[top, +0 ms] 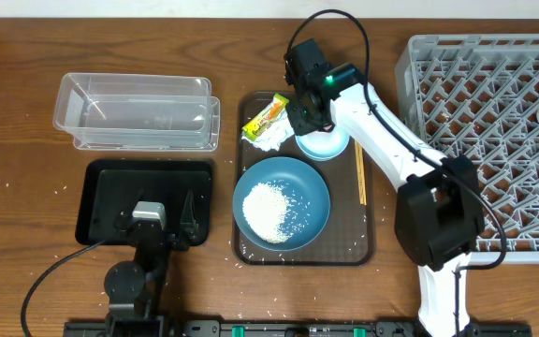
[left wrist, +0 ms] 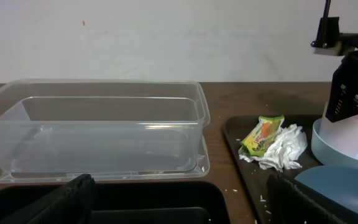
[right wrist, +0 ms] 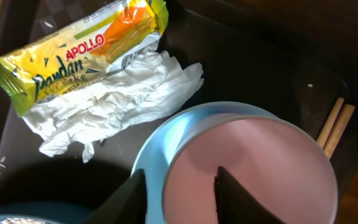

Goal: Sort waste into correct bins and load items into the dishwasher rack
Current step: 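Reach the right gripper to the pink cup and grasp it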

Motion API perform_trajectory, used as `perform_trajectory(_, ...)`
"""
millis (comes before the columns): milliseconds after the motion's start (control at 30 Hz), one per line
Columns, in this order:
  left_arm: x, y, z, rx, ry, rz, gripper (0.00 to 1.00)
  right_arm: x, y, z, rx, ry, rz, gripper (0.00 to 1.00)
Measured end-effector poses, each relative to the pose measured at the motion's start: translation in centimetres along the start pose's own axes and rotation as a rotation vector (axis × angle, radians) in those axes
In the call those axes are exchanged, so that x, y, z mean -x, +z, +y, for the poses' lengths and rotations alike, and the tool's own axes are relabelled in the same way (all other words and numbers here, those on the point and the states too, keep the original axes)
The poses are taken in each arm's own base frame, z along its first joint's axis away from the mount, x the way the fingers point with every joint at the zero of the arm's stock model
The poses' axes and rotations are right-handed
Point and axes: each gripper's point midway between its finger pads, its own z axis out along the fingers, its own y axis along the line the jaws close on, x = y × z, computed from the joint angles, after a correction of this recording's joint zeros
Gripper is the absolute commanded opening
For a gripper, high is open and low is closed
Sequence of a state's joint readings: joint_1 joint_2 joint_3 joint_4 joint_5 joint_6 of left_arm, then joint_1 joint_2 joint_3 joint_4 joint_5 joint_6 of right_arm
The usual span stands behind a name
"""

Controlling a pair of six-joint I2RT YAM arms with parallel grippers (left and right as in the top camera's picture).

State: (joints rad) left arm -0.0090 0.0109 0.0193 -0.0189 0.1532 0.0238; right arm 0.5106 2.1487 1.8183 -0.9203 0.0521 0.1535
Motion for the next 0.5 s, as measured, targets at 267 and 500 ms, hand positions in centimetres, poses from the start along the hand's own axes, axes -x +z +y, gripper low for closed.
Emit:
perform_trajectory(267,0.0,0.0,0.0,0.000,0.000,0.000,0.91,-0.6,1.3,0.3,-0.005,0.013,0.027,0.07)
perform_trajectory(500,0.0,0.0,0.0,0.000,0.000,0.000,0.91,-0.3,0.0,0.8,-0.005,0.009,0.034,0.01)
